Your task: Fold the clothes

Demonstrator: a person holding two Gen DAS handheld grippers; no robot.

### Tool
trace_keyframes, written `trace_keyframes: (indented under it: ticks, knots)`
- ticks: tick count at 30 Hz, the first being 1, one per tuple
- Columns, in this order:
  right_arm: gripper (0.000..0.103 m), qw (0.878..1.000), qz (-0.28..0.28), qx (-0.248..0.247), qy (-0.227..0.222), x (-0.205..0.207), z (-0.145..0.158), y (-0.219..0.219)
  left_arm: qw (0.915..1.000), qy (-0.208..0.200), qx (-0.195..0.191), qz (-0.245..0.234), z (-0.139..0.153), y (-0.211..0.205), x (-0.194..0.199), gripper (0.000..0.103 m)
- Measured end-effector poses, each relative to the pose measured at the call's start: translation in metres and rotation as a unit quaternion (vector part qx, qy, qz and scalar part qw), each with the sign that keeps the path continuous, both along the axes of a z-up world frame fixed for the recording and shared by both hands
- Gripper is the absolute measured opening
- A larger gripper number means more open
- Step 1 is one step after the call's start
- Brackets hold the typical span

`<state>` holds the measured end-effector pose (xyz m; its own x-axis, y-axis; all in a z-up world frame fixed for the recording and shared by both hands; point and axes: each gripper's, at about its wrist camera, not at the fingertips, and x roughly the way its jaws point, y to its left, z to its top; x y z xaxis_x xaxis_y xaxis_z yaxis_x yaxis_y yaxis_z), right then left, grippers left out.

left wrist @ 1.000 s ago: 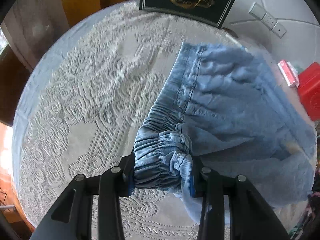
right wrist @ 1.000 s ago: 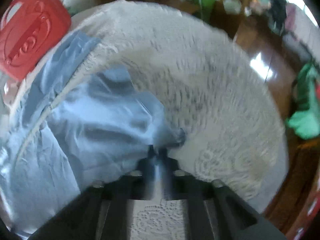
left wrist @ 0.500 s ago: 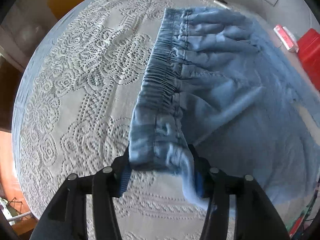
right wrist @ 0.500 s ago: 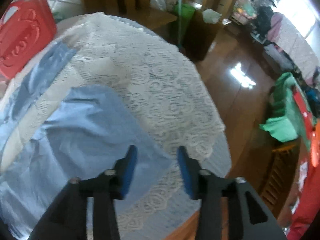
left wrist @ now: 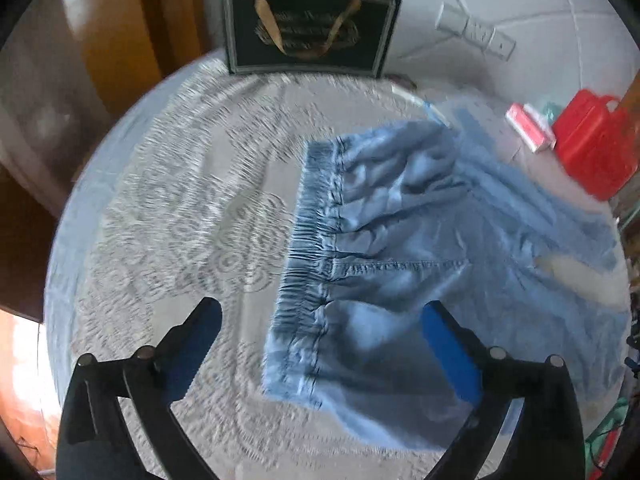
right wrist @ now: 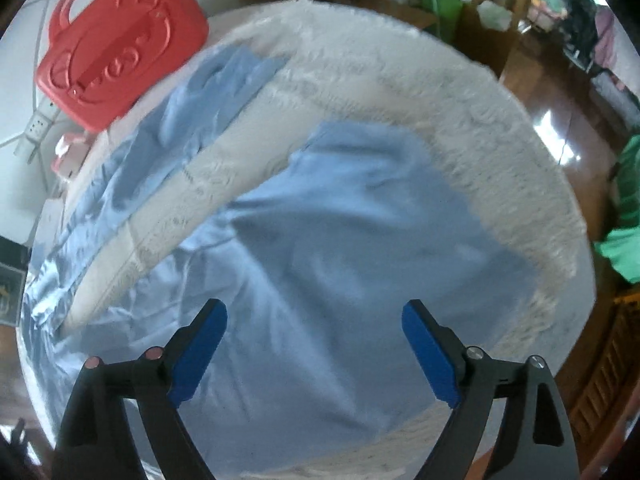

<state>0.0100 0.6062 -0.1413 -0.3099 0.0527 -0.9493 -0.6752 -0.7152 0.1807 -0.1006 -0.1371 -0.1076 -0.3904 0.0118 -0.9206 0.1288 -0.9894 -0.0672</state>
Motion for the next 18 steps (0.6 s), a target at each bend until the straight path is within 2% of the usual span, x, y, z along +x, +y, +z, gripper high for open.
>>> trace_keyframes:
  ticks: [9,13,14,17,18]
  knots:
    - [0.091,0.997,0.017,-0.003,-0.074,-0.023,-0.044,-0.019,0.9954,-0.085,-0.033,-0.028,-0.085,0.038,-0.031,0.1]
    - [0.096,0.995,0.033,0.016,-0.09,-0.026,-0.057,-0.027,0.9967,-0.076,-0.024,-0.013,-0.088,0.036,-0.029,0.103]
    - [0.102,0.995,0.038,0.025,-0.091,-0.027,-0.058,-0.03,0.997,-0.073,-0.023,-0.011,-0.089,0.036,-0.029,0.103]
    - [0.103,0.995,0.042,0.042,-0.082,-0.023,-0.062,-0.037,0.9969,-0.074,-0.024,-0.011,-0.089,0.037,-0.027,0.103]
    - [0.103,0.996,0.038,0.038,-0.075,-0.021,-0.061,-0.037,0.9963,-0.081,-0.025,-0.009,-0.088,0.037,-0.028,0.097]
